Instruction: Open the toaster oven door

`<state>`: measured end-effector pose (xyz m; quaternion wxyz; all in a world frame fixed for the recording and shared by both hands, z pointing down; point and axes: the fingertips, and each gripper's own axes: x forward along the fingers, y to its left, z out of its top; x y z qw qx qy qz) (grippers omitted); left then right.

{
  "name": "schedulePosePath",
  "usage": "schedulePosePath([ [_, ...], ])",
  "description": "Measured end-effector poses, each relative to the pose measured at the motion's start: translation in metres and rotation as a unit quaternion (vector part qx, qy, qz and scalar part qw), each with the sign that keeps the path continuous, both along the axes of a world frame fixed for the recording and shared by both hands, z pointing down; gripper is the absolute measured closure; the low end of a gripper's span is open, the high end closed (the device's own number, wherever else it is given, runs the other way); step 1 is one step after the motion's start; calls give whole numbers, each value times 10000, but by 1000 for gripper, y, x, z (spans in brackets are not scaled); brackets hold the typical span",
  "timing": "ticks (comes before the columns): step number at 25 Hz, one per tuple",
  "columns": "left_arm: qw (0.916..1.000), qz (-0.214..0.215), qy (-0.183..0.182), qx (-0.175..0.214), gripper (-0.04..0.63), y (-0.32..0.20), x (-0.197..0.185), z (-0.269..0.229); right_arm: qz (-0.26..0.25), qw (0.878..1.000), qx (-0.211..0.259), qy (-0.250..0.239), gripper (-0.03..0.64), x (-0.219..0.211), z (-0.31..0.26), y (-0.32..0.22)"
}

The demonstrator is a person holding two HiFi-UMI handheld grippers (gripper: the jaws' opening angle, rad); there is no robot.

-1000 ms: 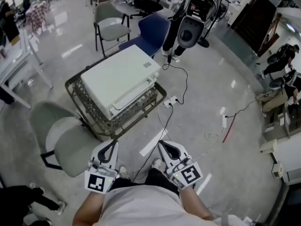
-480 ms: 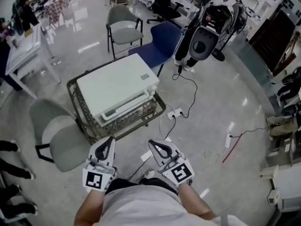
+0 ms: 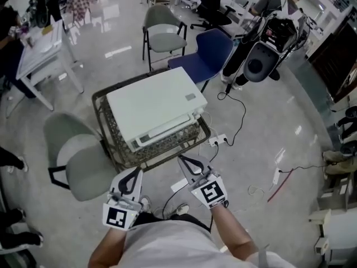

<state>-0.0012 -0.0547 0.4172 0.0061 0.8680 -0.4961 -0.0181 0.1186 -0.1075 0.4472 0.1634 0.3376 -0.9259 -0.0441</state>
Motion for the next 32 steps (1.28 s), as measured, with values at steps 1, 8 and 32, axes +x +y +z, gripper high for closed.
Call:
schedulePosePath([
  [1,10000,32,-23,0,574,-3,-4,1,23,9999,44,112,595,-4,4,-6],
  [8,9998,154,72,-78,574,-23,-25,7,12,9953,223,944,595,-24,34,-51],
  [32,9988,236,139,-410,574,-14,-53,36,-909,9311,206,3528,440,-42,135,-110],
])
